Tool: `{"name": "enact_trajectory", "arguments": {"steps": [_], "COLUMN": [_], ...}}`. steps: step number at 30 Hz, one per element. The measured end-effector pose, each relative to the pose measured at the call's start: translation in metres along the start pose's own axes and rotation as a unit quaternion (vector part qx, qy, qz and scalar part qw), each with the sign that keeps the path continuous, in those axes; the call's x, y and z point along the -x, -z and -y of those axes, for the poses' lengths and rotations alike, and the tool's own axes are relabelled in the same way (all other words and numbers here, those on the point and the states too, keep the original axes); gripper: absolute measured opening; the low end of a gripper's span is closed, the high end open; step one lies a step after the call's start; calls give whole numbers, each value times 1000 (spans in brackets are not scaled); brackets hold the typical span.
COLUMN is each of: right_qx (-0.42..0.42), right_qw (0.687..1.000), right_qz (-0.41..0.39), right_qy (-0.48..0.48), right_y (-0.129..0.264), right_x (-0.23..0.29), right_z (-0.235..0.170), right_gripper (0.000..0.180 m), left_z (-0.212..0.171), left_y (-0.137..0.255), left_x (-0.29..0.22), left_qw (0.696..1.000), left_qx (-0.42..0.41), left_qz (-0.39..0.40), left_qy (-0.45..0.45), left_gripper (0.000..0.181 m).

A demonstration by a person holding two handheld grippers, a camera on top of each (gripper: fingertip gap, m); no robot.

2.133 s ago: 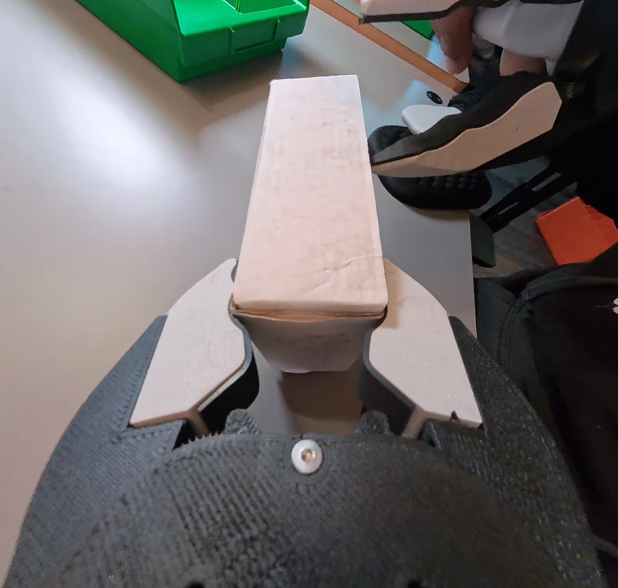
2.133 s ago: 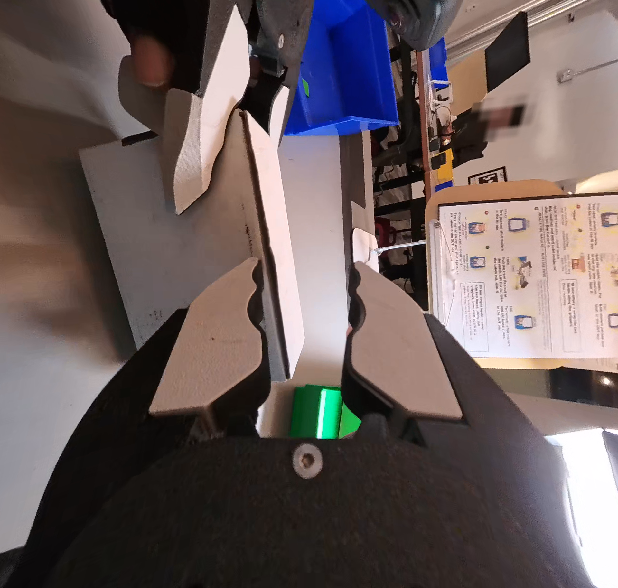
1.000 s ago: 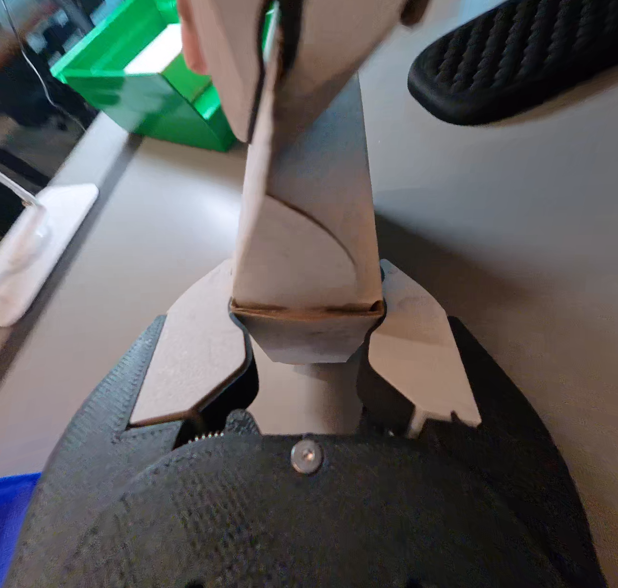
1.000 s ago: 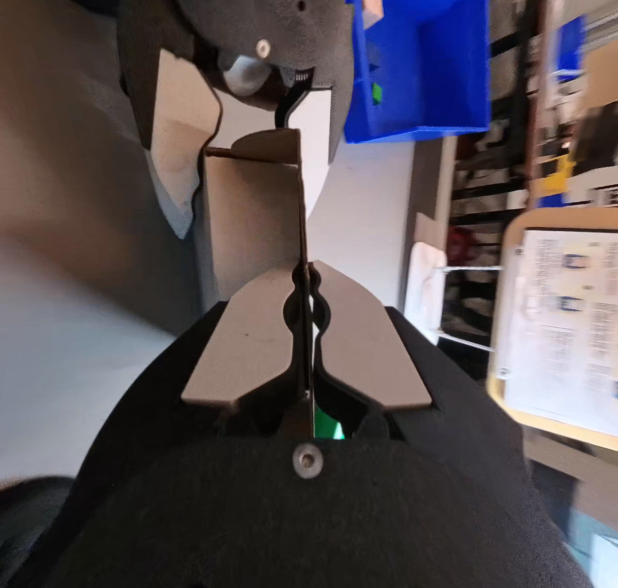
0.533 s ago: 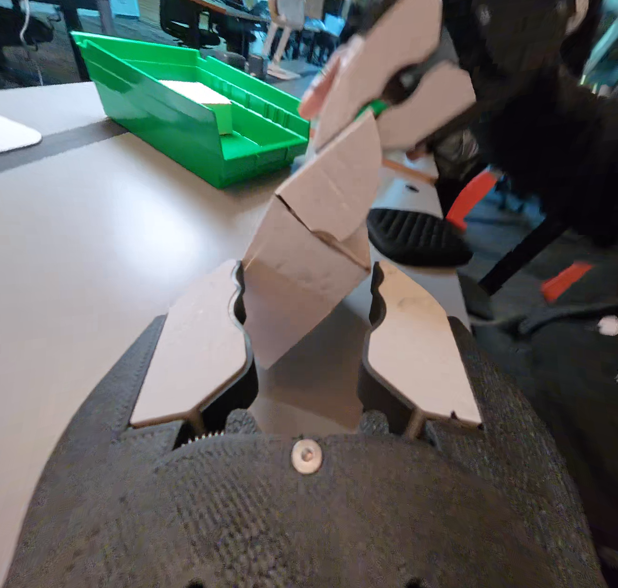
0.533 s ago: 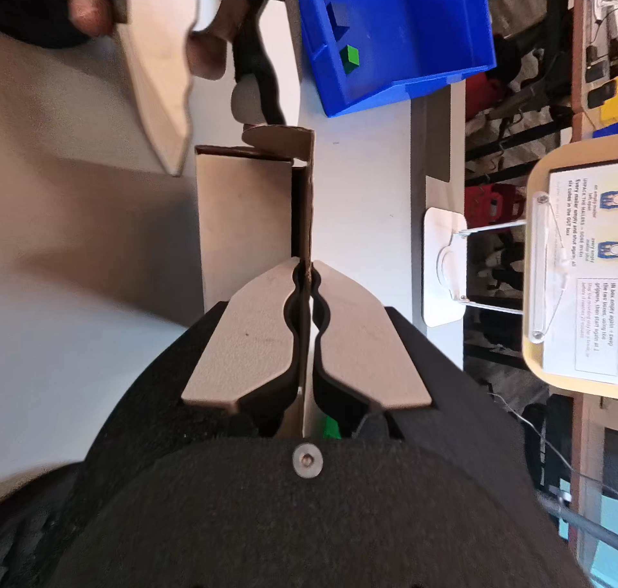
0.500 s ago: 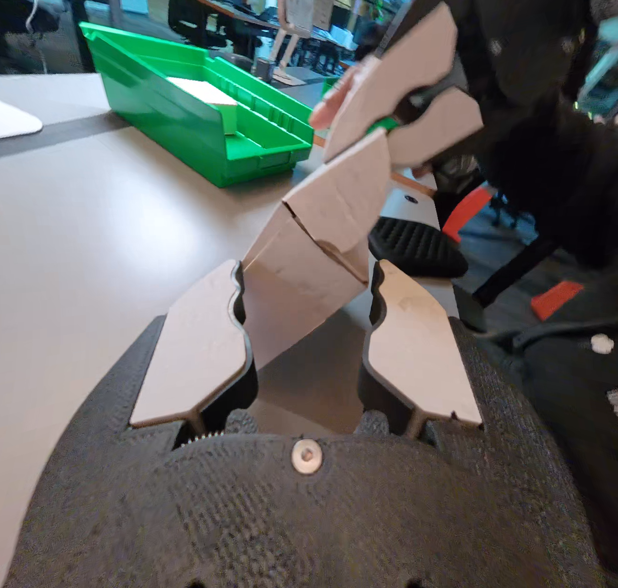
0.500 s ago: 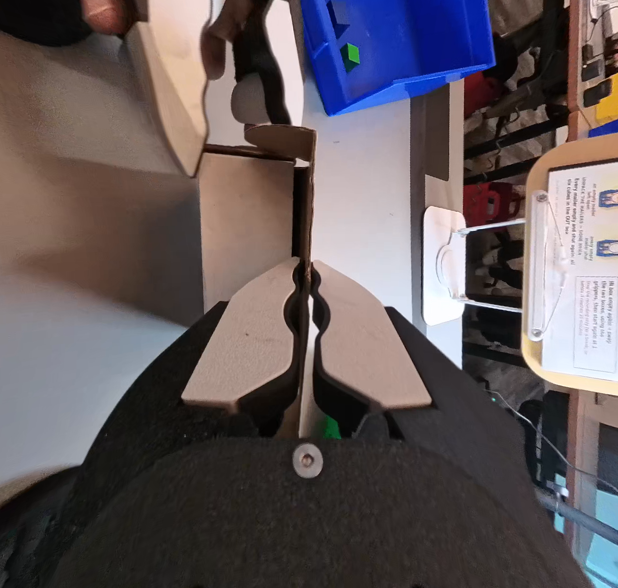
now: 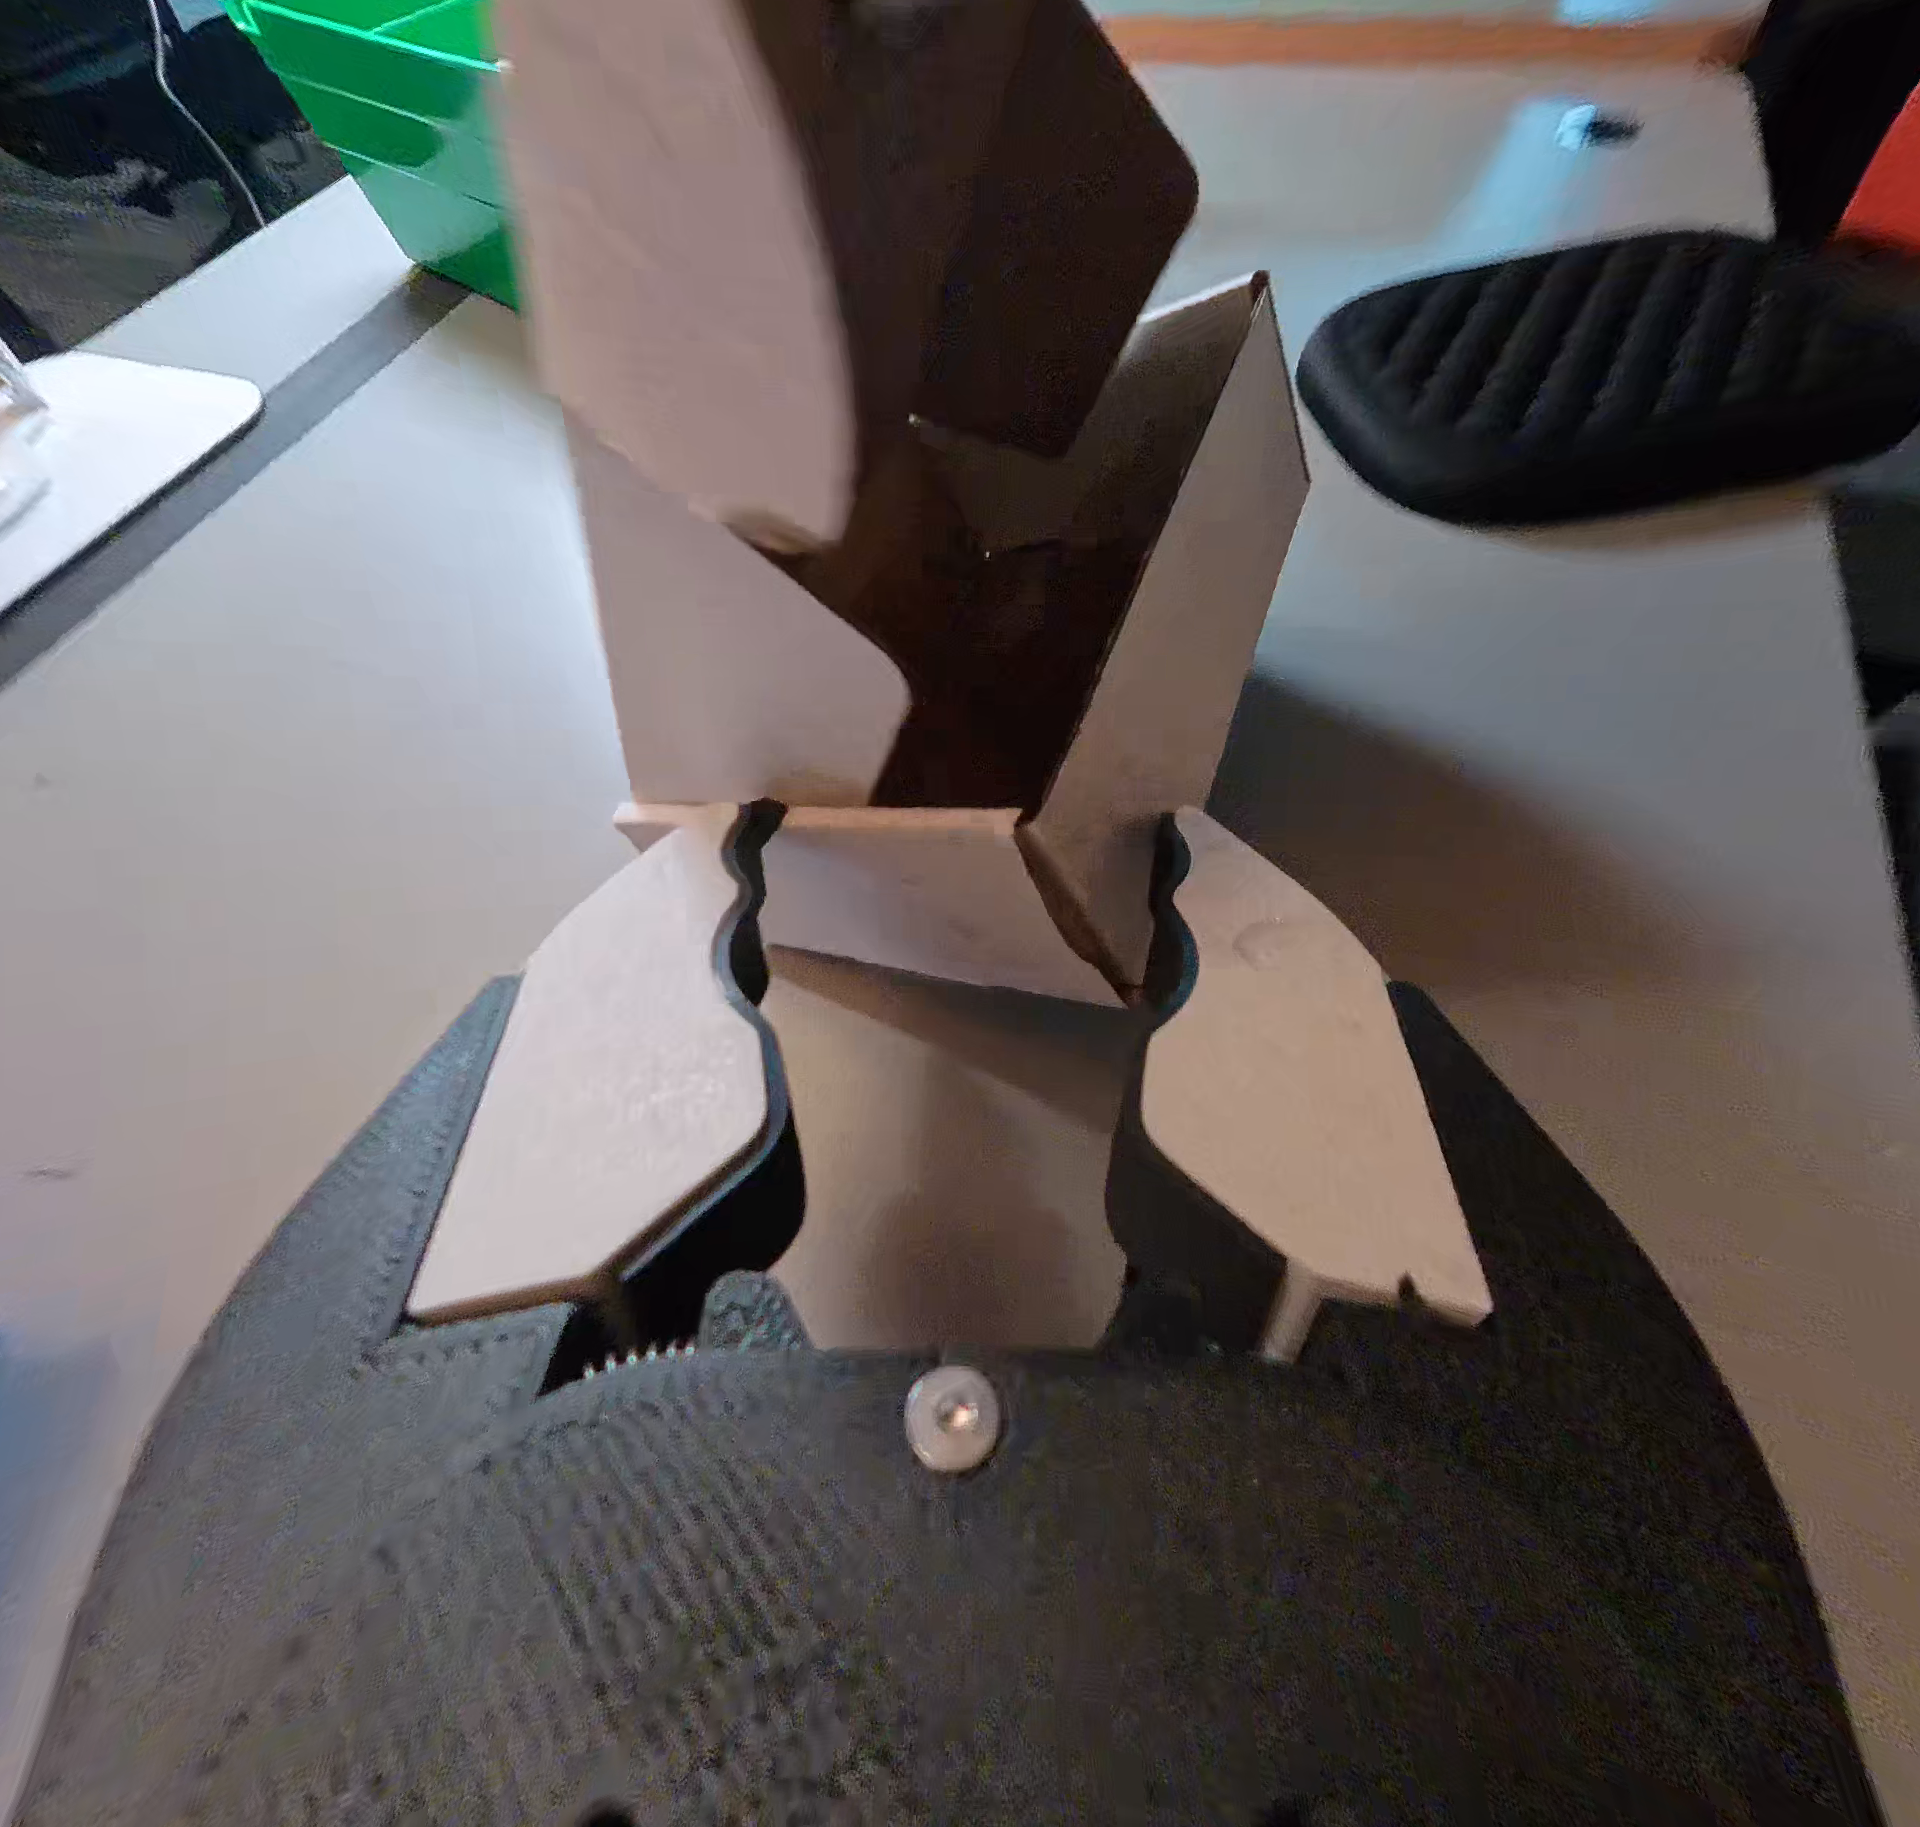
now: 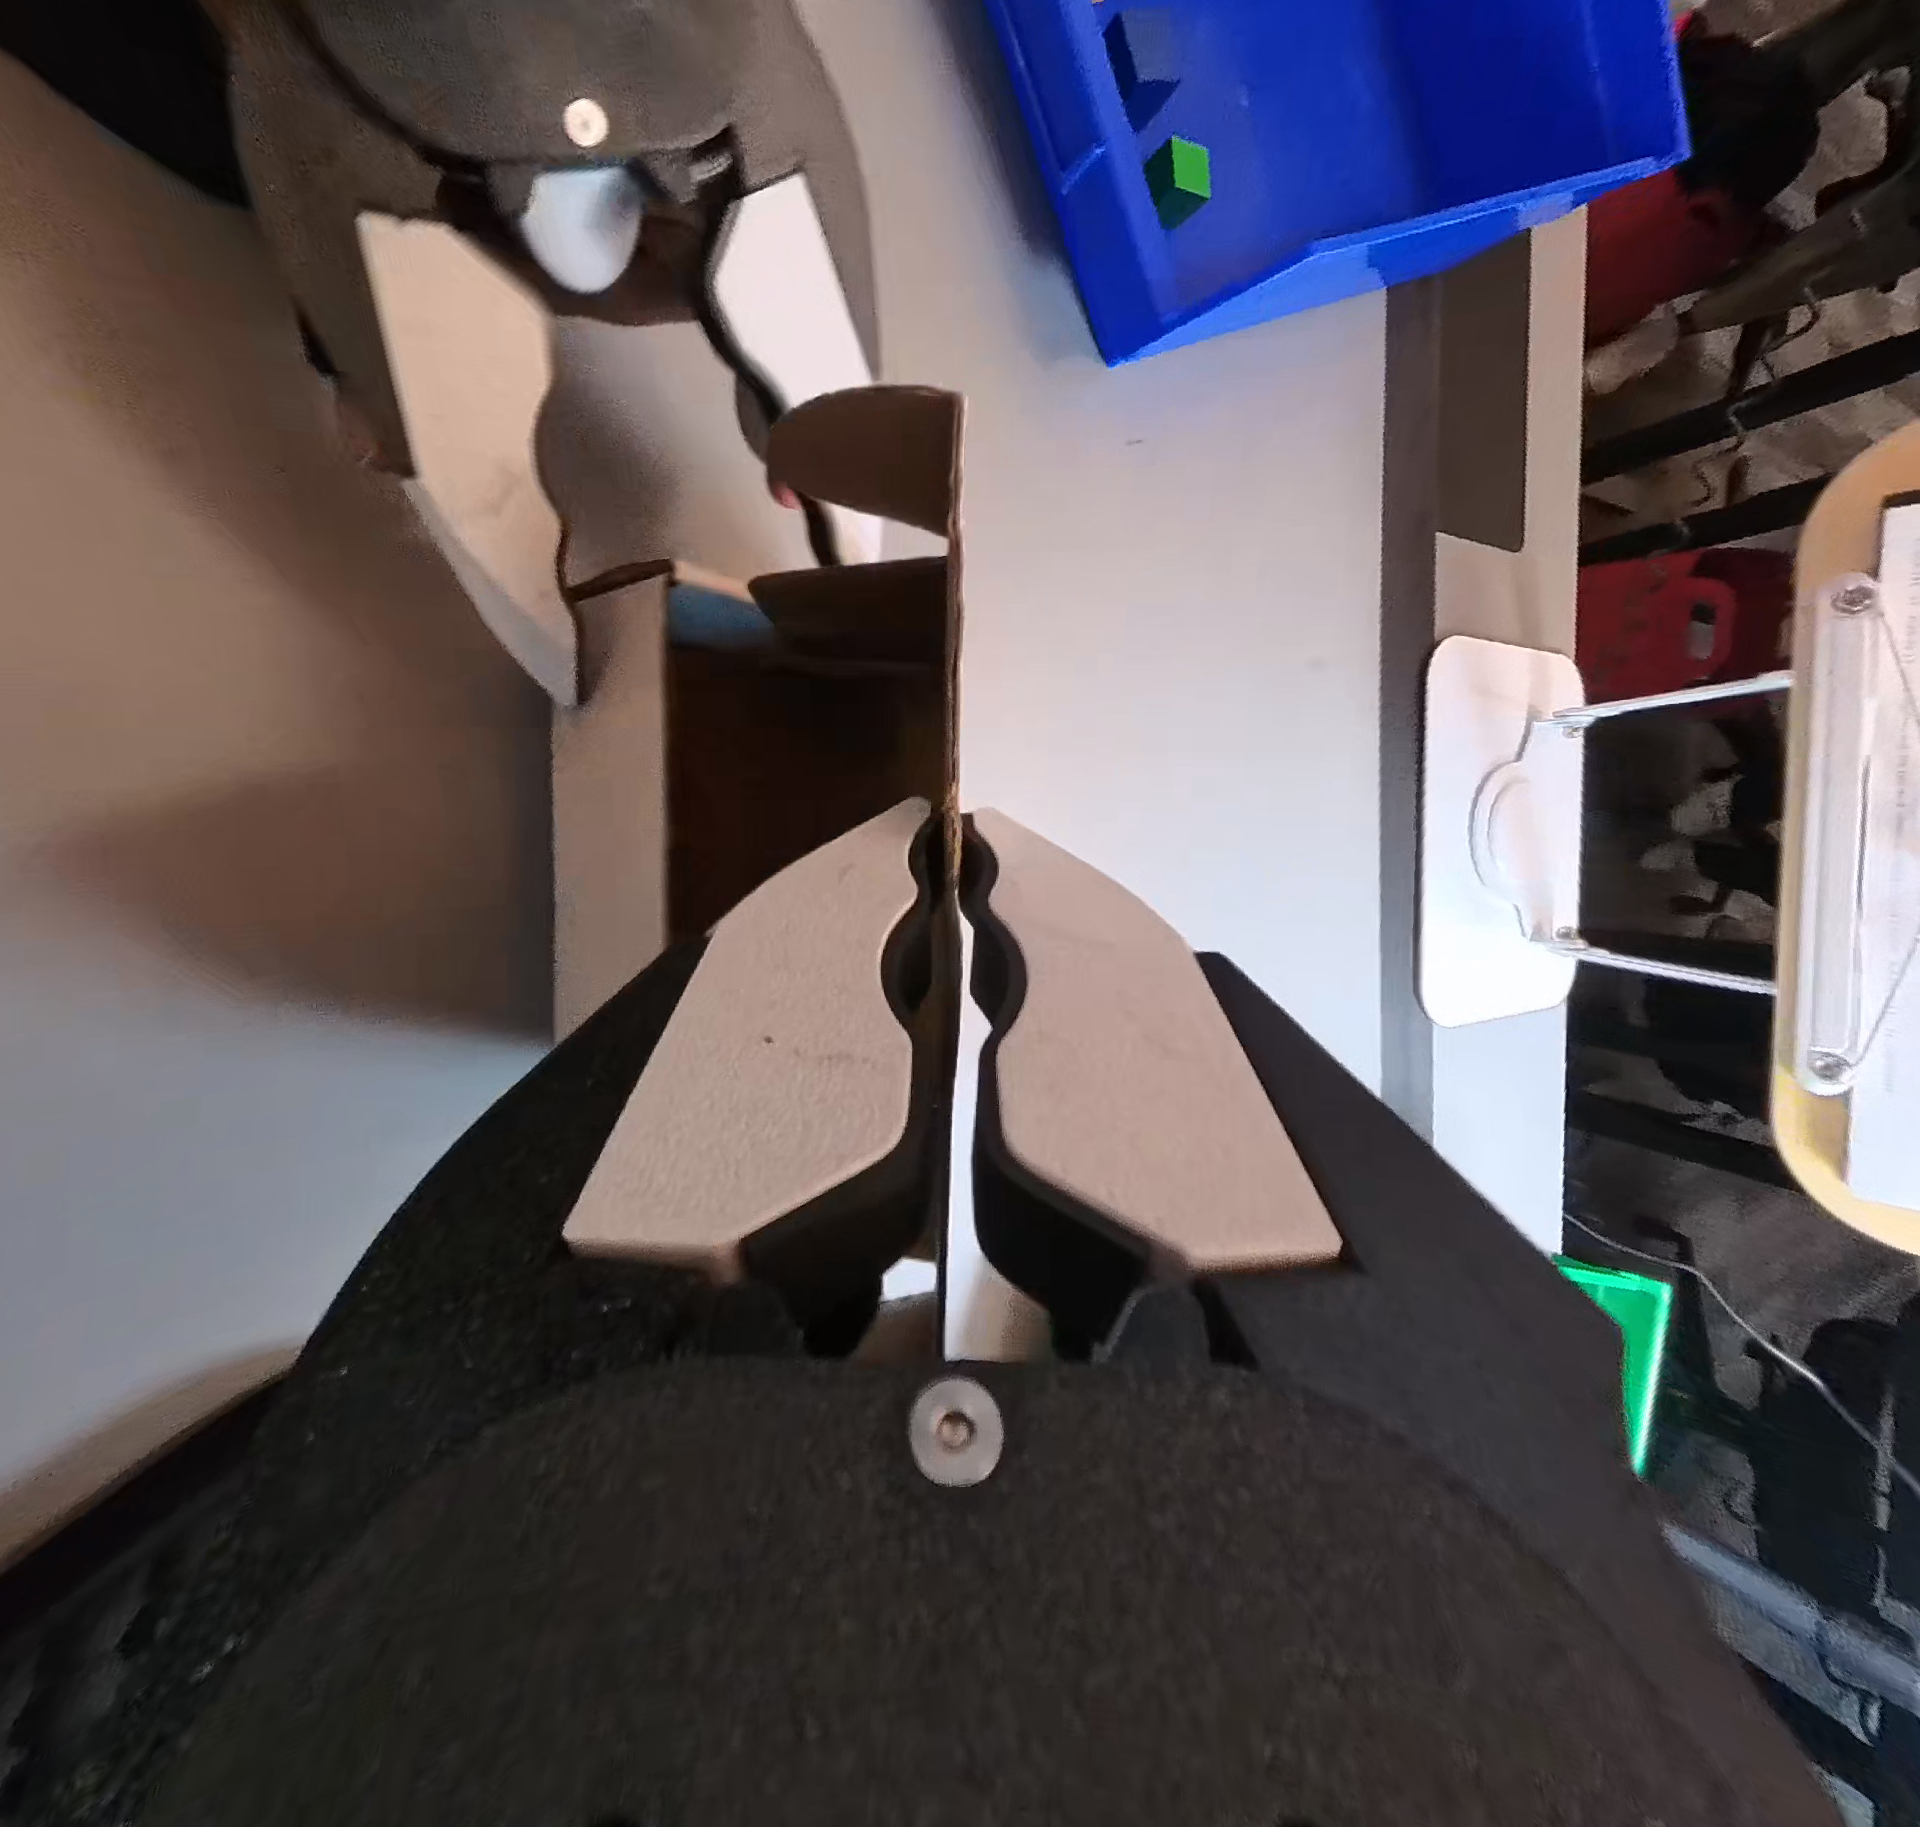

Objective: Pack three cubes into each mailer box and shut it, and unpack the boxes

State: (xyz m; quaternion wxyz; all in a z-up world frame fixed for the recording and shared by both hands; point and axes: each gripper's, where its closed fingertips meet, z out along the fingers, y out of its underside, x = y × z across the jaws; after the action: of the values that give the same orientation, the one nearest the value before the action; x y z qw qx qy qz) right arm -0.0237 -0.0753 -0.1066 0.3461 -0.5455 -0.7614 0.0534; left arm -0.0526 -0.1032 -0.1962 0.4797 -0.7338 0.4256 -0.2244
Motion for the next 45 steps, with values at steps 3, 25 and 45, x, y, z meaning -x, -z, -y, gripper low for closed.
{"name": "enact_trajectory", "arguments": {"steps": [3,25,45], "right_qx": [-1,186,-127], "right_qw": [1000,982,980], "right_qz": [-3,28,-116], "right_qy": [-9,13,-97], "right_y": [2,-114,-8], "right_x": [-13,-89,-115], "right_z": [1,-90,-7], "right_gripper": [2,10,39], "left_z": [-7,-20,-17], "left_y": [0,-5,-6], "left_x": [-3,-15,-15], "left_qw": [998,985,992], "left_qx": [18,40,24], "left_qz": [15,31,23], "left_qy": [-55,-167,-126], "left_gripper": [68,44,52]}}
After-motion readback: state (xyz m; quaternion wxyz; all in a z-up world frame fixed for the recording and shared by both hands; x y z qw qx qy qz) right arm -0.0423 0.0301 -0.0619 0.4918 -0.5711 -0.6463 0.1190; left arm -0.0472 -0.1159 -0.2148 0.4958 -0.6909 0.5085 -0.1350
